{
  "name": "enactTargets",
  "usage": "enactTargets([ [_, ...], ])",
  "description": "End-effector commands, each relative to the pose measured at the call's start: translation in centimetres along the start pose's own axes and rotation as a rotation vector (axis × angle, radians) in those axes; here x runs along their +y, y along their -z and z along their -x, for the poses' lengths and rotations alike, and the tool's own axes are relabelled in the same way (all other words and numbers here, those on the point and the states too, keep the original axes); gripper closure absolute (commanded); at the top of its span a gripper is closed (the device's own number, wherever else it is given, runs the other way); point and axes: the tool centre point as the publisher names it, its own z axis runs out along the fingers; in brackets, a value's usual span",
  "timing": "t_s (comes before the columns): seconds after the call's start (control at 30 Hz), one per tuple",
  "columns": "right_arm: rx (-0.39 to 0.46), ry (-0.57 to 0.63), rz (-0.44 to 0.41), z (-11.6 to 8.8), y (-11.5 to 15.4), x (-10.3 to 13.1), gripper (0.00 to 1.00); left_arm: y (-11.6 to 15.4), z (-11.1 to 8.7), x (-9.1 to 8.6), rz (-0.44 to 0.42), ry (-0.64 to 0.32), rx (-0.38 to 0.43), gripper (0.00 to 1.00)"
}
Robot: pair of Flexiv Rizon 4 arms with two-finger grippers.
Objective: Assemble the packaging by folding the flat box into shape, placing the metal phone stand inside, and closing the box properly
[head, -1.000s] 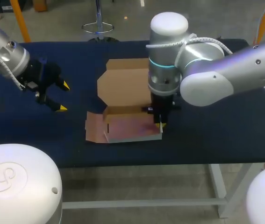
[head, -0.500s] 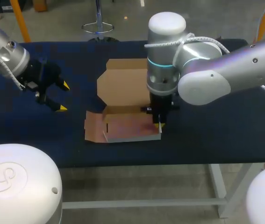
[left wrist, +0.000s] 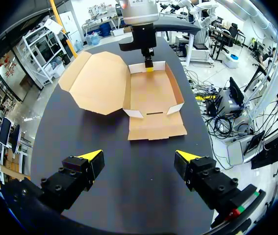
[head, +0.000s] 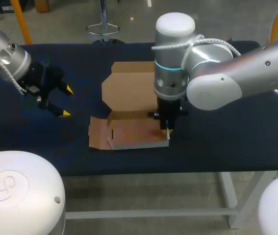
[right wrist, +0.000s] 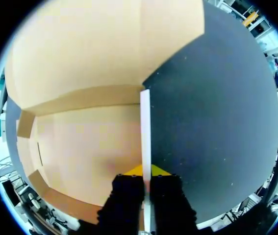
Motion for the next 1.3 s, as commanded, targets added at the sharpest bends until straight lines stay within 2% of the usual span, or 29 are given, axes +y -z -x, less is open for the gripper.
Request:
enactTargets([
  [0.03,-0.005,0.0,-0.006,-0.2,-0.1,0.1,1.0,0.0,0.1,-1.2,-0.01,0.05,0.007,0.0],
  [0.2,-0.005,0.0,-0.006,-0.2,-0.1,0.1,1.0,0.4,-0.2,-2.6,0.082,0.358,-0.038,0.0],
  [0.33,-0.005,0.0,-0.006,-0.2,-0.1,0.1,1.0,1.2,-0.7,-2.5,0.121,0.647,-0.096,0.0],
  [0.47,-0.005,0.0,-0.006,-0.2,-0.1,0.1,1.0,1.1,-1.2,-2.1,0.135,0.891,-0.154,0.0],
  [0.6,-0.005,0.0,-0.006,-0.2,-0.1,0.1,1.0,0.2,-1.1,-1.2,0.112,1.214,-0.11,0.0],
  [0.73,-0.005,0.0,-0.006,-0.2,-0.1,0.1,1.0,-1.4,-1.5,-0.9,0.072,1.438,-0.059,0.0],
  [0.77,-0.005,0.0,-0.006,-0.2,-0.1,0.1,1.0,-1.8,-1.5,-0.9,0.065,1.475,-0.001,0.0],
  [0.8,-0.005,0.0,-0.006,-0.2,-0.1,0.1,1.0,-2.4,-1.4,-1.0,0.116,1.507,0.002,0.0],
  [0.83,-0.005,0.0,-0.006,-0.2,-0.1,0.1,1.0,-2.6,-1.3,-1.4,0.185,1.467,-0.034,0.0],
  [1.23,-0.005,0.0,-0.006,-0.2,-0.1,0.1,1.0,-2.6,-1.3,-1.4,0.185,1.467,-0.034,0.0],
  [1.3,-0.005,0.0,-0.006,-0.2,-0.1,0.1,1.0,-2.4,-0.5,-1.0,0.109,1.534,0.018,0.0],
])
